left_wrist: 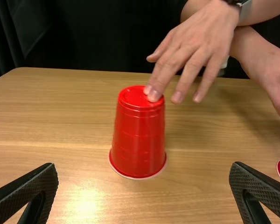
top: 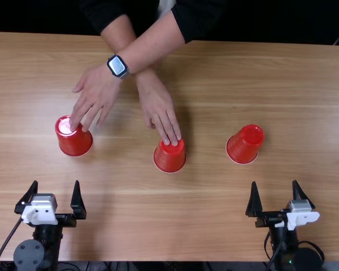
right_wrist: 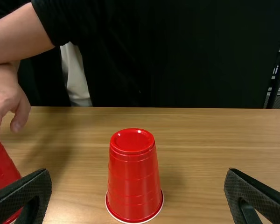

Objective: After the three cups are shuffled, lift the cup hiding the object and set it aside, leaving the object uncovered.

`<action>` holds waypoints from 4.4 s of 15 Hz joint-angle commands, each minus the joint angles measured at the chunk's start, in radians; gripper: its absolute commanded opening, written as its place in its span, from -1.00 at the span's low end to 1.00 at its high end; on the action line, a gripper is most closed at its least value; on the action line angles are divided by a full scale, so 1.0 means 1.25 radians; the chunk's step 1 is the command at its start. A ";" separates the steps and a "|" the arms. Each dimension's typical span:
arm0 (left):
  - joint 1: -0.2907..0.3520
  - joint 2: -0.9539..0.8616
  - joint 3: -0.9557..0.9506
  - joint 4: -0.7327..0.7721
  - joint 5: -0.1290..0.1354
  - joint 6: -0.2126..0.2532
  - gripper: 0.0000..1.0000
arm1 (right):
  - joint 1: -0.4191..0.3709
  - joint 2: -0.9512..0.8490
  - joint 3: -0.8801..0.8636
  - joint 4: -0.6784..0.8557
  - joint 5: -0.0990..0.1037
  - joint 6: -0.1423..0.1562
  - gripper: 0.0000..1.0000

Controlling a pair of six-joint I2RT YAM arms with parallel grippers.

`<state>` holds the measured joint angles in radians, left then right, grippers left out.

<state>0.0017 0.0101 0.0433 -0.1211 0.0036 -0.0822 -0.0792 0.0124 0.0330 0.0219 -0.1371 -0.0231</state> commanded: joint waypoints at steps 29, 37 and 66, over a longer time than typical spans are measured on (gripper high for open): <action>0.002 -0.008 -0.021 -0.005 0.043 0.004 1.00 | -0.008 -0.010 0.002 0.007 0.008 -0.015 1.00; 0.011 0.090 0.255 -0.151 0.000 0.078 1.00 | -0.013 0.053 0.213 -0.007 0.046 -0.012 1.00; 0.031 0.917 1.140 -1.018 -0.057 0.067 1.00 | -0.007 0.972 1.117 -0.912 0.043 -0.065 1.00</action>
<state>0.0280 1.1538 1.4342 -1.3922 -0.0677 0.0025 -0.0814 1.2167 1.3968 -1.1133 -0.0883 -0.0998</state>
